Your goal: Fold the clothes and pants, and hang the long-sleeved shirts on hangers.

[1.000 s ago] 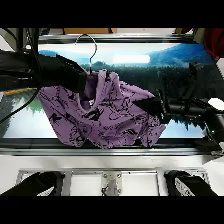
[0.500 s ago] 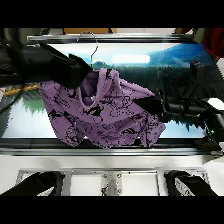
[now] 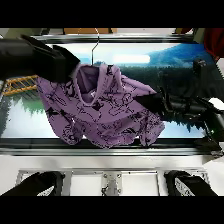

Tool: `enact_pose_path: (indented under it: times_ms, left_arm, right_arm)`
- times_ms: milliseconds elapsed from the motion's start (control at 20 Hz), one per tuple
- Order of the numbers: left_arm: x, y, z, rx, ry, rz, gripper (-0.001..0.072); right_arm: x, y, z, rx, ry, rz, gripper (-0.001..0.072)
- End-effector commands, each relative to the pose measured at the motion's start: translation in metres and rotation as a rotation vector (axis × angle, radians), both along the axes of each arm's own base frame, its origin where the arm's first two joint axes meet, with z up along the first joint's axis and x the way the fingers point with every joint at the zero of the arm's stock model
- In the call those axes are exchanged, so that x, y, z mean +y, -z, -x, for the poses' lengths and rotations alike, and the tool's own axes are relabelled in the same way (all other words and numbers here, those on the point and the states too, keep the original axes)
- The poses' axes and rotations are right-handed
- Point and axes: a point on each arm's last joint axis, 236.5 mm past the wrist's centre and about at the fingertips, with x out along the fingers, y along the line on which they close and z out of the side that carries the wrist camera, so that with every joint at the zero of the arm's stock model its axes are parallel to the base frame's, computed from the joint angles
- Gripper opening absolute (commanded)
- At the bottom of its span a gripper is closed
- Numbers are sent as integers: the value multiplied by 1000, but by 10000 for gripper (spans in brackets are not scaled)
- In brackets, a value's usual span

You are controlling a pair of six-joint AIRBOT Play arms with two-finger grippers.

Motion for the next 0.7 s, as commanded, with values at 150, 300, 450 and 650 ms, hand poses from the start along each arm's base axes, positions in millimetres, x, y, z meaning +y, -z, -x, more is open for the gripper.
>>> enact_pose_path:
  times_ms: [150,300,450,650]
  left_arm:
    - [52,-1,-6,-35,-139,19,16]
    - [59,18,-9,-42,-163,28,16]
    - [57,39,-14,-47,-161,31,16]
    - [53,64,-22,-47,-161,31,16]
  right_arm:
    - [-62,-54,-53,-91,273,-40,19]
    - [-130,-86,-83,-123,499,-24,19]
    - [-200,-104,-106,-139,763,106,19]
    - [-301,-143,-112,-157,1181,213,19]
